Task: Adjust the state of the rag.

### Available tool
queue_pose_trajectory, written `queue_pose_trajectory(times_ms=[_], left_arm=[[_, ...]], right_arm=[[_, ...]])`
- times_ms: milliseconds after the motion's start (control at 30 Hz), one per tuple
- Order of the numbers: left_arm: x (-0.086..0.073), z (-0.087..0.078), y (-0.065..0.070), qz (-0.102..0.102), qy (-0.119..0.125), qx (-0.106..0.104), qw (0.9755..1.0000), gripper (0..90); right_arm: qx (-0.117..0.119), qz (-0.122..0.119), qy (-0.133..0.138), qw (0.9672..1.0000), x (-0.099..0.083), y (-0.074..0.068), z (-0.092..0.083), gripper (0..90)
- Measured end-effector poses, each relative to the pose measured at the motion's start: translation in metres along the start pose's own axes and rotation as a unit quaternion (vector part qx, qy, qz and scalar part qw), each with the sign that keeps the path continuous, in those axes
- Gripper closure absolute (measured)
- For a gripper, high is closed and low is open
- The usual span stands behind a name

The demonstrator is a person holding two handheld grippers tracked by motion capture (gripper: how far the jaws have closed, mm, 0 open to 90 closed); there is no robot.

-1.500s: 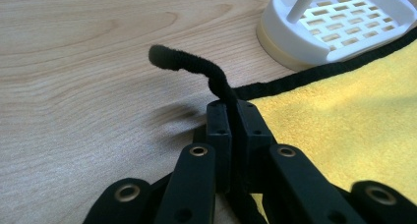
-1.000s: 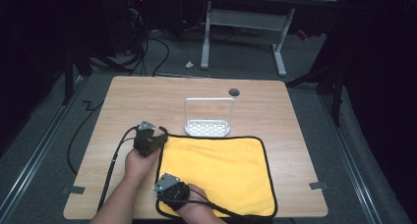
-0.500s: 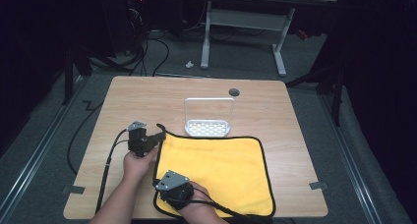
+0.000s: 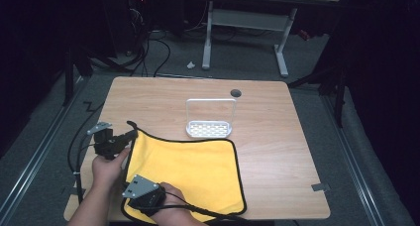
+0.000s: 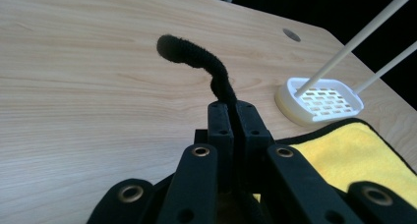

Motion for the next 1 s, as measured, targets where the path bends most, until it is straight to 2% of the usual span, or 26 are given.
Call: queue_pose_trajectory(times_ms=[133,300,367,400,433,567,600,633,700,833,1000], left_arm=[[0.006,-0.007,-0.001,0.000,0.008,0.006,1.0000,86.5],[0.012,0.004,0.013,0.001,0.012,-0.003,0.9999,86.5],[0.014,0.012,0.023,0.010,0.009,-0.008,0.9999,86.4],[0.016,0.019,0.032,0.013,0.009,-0.012,0.9998,86.5],[0.016,0.019,0.032,0.013,0.009,-0.012,0.9998,86.5],[0.019,0.036,0.056,0.019,0.010,-0.020,0.9996,86.4],[0.018,0.044,0.065,0.020,0.008,-0.015,0.9996,86.4],[0.018,0.044,0.065,0.020,0.008,-0.015,0.9996,86.4],[0.018,0.051,0.077,0.030,0.010,-0.014,0.9994,86.4],[0.017,0.068,0.097,0.029,-0.001,-0.026,0.9992,86.4],[0.016,0.089,0.122,0.046,-0.022,-0.032,0.9982,86.3]], right_arm=[[0.000,-0.001,0.006,1.0000,0.003,-0.002,-0.001,83.6],[-0.013,0.002,0.013,0.9998,0.002,0.007,-0.015,83.6],[-0.021,0.006,0.013,0.9997,-0.001,0.013,-0.023,83.6],[-0.028,0.009,0.016,0.9994,-0.006,0.020,-0.033,83.5],[-0.028,0.009,0.016,0.9994,-0.006,0.020,-0.033,83.5],[-0.045,0.013,0.018,0.9987,-0.017,0.033,-0.055,83.5],[-0.055,0.016,0.017,0.9982,-0.024,0.041,-0.065,83.5],[-0.055,0.016,0.017,0.9982,-0.024,0.041,-0.065,83.5],[-0.065,0.019,0.017,0.9975,-0.032,0.049,-0.075,83.5],[-0.080,0.029,0.013,0.9962,-0.048,0.065,-0.093,83.5],[-0.099,0.042,0.006,0.9942,-0.068,0.081,-0.113,83.4]])
Point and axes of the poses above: each handheld gripper's, and its own axes: z roughly forward along the jaws, x roughly out of its top, y roughly to its right, the point moved 4 cm from there along z, roughly forward along the jaws, and after that the axes turned 14 degrees about z, right-handed, at the moved point
